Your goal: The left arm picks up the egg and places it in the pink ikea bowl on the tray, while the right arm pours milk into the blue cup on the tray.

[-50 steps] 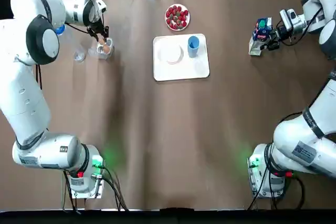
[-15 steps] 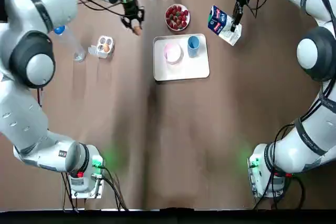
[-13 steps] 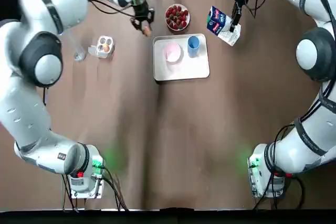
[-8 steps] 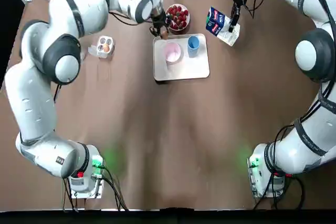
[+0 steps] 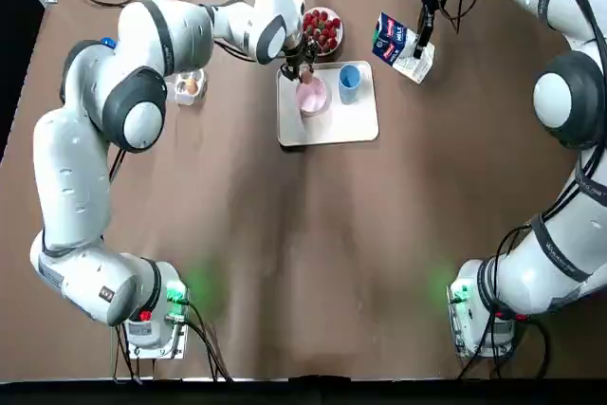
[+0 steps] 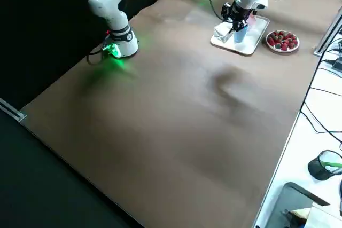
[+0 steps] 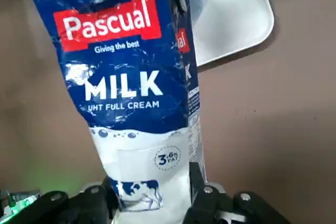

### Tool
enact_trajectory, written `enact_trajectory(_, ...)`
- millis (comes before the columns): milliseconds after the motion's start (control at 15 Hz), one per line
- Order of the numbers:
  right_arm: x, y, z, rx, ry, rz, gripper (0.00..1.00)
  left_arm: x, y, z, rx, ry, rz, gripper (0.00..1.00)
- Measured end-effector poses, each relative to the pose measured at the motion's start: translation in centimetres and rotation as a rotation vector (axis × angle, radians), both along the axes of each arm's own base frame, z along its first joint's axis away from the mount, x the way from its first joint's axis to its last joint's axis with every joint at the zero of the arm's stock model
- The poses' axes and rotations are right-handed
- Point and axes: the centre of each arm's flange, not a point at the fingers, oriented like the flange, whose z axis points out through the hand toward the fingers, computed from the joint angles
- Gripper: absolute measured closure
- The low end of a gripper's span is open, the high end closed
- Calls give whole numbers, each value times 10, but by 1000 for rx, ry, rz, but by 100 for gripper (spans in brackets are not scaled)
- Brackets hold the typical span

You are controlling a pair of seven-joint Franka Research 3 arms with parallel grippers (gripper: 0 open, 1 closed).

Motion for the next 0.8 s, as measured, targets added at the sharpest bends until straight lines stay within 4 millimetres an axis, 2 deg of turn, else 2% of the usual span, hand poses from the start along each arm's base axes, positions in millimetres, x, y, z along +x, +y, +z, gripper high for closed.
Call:
enact_trajectory(200, 0, 0, 0, -2, -1, 1, 46, 0, -2, -4, -1, -16, 1, 51)
enact_trajectory(267, 0, 0, 0, -3, -1, 0, 46, 1, -2, -4, -2, -18, 2, 44)
enact_trajectory(333, 0, 0, 0, -3, -1, 0, 46, 2, -2, -3, -3, -21, 3, 26)
enact_trajectory(533, 0, -1, 0, -4, -1, 0, 46, 6, -1, 3, -11, -32, 8, 1)
enact_trajectory(667, 1, -5, 0, -5, -2, -4, 46, 18, 8, 12, -3, -61, 17, 0)
enact_trajectory(800, 5, -19, 0, 1, -6, -5, 46, 36, 35, 25, 66, -110, -14, 0)
